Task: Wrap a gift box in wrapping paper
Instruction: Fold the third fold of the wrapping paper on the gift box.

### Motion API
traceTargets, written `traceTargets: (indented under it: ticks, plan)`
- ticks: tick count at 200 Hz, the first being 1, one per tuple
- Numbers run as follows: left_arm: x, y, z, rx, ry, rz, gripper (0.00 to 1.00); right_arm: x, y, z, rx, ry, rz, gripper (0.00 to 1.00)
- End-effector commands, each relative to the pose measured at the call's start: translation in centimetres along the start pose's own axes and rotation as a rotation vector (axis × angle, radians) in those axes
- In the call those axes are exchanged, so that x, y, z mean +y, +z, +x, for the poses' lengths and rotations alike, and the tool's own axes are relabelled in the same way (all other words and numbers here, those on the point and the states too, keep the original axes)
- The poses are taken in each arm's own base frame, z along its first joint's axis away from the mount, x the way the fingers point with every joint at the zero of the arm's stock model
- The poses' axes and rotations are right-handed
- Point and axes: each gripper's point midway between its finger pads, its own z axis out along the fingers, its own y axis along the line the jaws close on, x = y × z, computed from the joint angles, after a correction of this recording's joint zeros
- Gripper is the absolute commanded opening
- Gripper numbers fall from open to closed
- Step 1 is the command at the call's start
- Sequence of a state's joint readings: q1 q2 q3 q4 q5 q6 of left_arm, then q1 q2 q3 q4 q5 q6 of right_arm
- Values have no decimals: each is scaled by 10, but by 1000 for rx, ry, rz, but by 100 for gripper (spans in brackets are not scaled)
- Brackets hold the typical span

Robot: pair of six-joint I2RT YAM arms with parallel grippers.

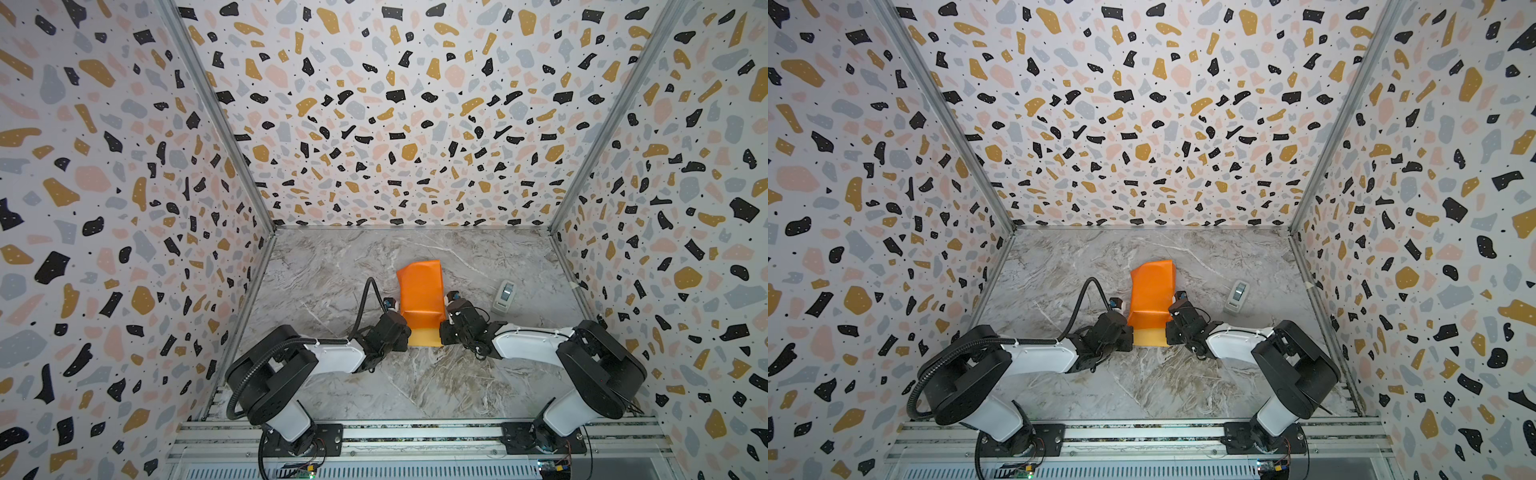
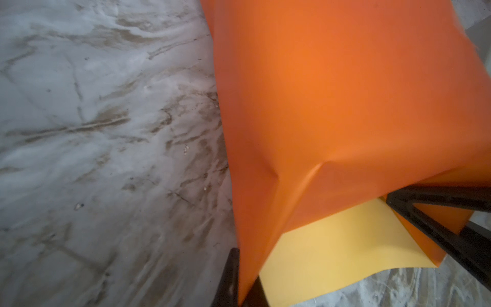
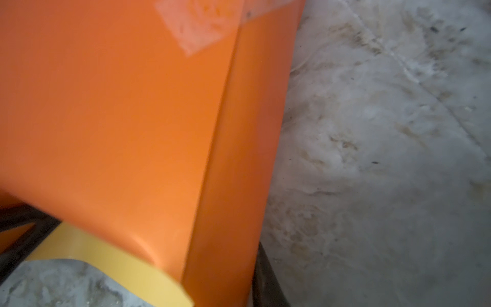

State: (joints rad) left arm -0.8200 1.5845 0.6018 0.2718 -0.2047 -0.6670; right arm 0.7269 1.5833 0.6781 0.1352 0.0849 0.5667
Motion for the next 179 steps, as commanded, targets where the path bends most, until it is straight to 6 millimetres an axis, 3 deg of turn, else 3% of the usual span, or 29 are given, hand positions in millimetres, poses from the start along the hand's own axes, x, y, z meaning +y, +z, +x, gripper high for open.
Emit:
traceTargets:
  ticks: [1,64,103,131,179]
  plan:
    - [4,1,1,-20,-2,-19,0,-1,3,1,9,12,13,13]
    - [2,-2,-1,-35,-22,-14,0,1,2,-4,7,25,28,5]
    - [2,-2,-1,-36,-18,-21,0,0,-6,0,8,45,30,17]
    - [2,-1,-1,-34,-16,-22,0,-1,-4,7,23,59,47,18]
    - [2,-2,-2,-36,-13,-20,0,3,1,12,29,72,63,10]
